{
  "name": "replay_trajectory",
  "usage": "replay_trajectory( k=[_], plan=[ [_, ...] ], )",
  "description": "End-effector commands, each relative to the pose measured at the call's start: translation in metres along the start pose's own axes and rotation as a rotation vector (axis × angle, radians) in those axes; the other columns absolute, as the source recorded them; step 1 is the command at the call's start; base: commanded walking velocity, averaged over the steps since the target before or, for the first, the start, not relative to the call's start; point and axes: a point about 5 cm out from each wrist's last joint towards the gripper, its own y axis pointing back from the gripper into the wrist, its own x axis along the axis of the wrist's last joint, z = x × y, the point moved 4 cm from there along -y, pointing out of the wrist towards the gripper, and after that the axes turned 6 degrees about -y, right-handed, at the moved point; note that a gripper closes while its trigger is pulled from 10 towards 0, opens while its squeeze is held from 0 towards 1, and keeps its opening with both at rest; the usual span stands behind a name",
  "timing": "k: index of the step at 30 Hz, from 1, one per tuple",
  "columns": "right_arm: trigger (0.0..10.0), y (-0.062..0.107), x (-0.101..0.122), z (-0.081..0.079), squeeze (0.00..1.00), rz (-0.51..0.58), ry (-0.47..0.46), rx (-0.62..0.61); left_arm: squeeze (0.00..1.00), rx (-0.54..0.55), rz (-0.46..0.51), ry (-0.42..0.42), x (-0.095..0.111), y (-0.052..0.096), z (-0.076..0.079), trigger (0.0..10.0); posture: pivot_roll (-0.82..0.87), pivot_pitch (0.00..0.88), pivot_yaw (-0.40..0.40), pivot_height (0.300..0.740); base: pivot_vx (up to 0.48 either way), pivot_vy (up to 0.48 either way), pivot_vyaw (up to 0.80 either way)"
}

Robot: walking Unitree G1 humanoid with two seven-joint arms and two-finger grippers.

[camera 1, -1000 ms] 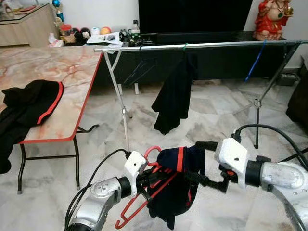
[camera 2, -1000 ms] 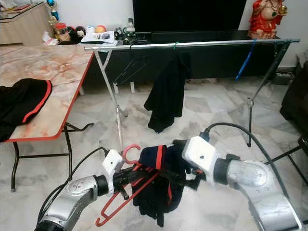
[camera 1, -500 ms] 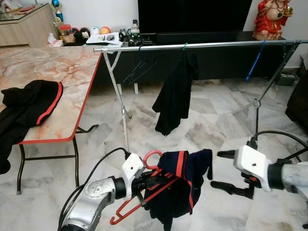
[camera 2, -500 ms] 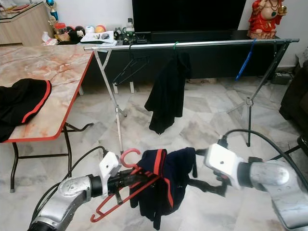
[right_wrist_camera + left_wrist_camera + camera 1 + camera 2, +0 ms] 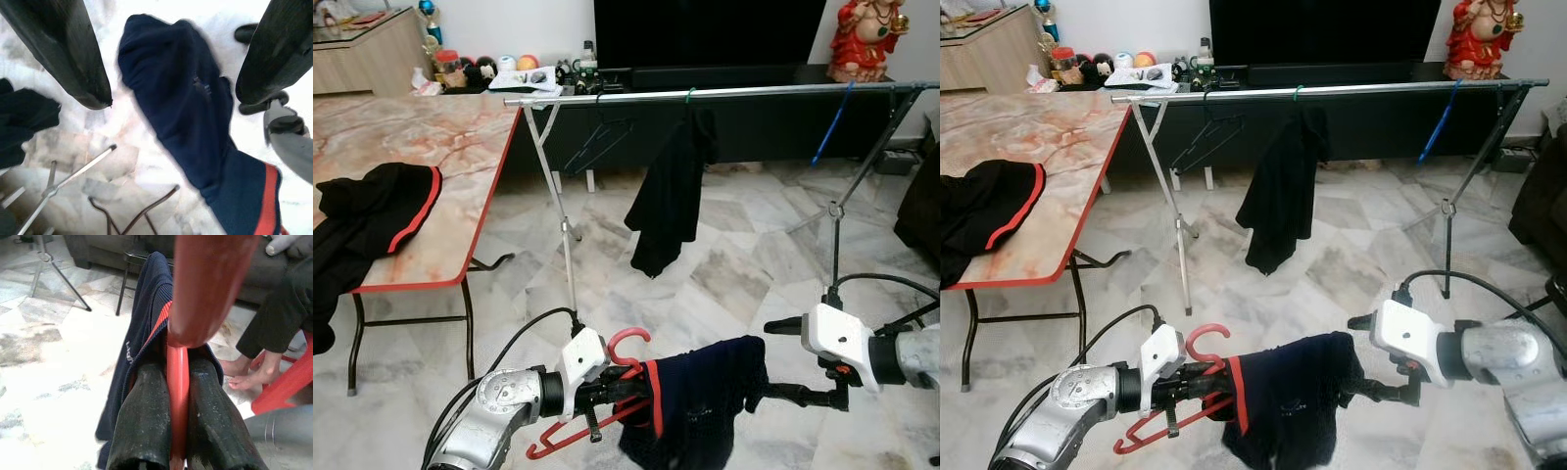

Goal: Hang hanger

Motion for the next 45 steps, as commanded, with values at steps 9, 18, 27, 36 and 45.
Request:
replay_trajectory(
  k=[9,18,27,36,45],
  plan=[
    [10.0,-0.014,-0.009,-0.009,0.00,-0.003,-0.004,0.097,0.00,-0.082,0.028,-0.078,0.015,-0.001,0.008,10.0,0.03,0.070,0.007,0.740,0.000,0.000,0.00],
    [10.0,-0.030,-0.005,-0.018,0.00,0.039,-0.016,0.185,0.00,-0.199,0.010,-0.141,0.020,-0.005,0.021,10.0,0.03,0.066,0.007,0.740,0.000,0.000,0.00],
    [10.0,-0.044,0.000,-0.028,0.00,0.089,-0.045,0.268,0.00,-0.239,0.008,-0.178,0.025,-0.010,0.024,10.0,0.03,0.076,0.000,0.740,0.000,0.000,0.00],
    [10.0,-0.057,-0.007,-0.042,0.00,0.070,-0.077,0.341,0.00,-0.236,0.014,-0.179,0.026,-0.014,0.023,10.0,0.04,0.086,-0.001,0.740,0.000,0.000,0.00],
    [10.0,-0.067,-0.005,-0.046,0.00,0.093,-0.078,0.340,0.00,-0.242,0.021,-0.182,0.029,-0.019,0.024,10.0,0.04,0.090,0.001,0.740,0.000,0.000,0.00]
  ],
)
